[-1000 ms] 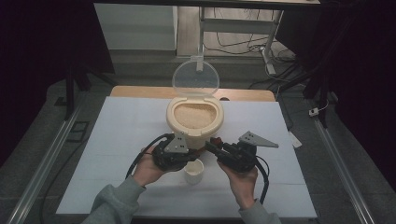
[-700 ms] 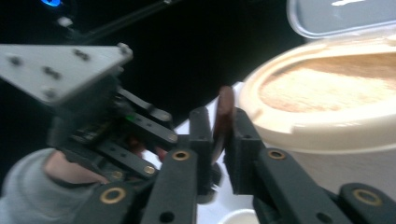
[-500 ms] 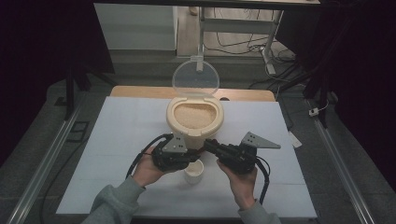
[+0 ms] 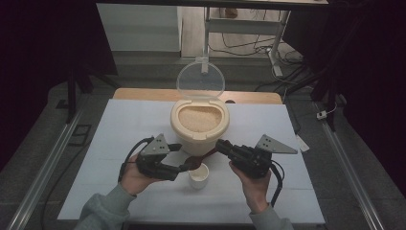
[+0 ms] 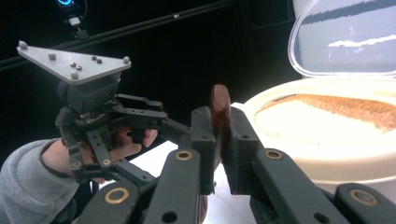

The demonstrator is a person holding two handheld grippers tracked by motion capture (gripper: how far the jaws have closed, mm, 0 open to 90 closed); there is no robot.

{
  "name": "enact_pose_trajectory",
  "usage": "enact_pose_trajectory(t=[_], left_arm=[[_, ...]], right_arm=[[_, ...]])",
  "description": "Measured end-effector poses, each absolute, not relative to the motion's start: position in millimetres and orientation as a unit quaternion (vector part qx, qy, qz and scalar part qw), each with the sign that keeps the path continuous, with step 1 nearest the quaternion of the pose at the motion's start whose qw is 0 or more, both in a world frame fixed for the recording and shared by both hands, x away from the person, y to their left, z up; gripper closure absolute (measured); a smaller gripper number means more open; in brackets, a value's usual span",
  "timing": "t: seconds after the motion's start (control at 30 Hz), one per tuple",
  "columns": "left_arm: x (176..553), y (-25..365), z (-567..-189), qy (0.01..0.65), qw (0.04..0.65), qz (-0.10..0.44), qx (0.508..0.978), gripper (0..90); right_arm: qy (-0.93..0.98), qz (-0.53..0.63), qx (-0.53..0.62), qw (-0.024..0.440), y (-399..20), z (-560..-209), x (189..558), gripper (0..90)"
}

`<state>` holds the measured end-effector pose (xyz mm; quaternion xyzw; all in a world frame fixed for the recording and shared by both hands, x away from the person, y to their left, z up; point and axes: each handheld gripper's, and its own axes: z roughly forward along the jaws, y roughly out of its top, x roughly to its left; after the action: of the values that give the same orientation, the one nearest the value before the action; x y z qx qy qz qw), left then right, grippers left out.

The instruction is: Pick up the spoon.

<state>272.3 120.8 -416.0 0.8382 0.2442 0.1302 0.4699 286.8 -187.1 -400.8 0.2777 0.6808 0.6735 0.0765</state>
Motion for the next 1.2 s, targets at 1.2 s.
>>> enact_pose_trajectory(t=[1.2], left_arm=[[242.5, 250.6, -491.9, 0.401, 0.443, 0.142, 0.789, 16.0]], right_arm=[[0.647, 0.706, 0.257, 0.13, -224.3, -376.6, 290.8, 83.0]])
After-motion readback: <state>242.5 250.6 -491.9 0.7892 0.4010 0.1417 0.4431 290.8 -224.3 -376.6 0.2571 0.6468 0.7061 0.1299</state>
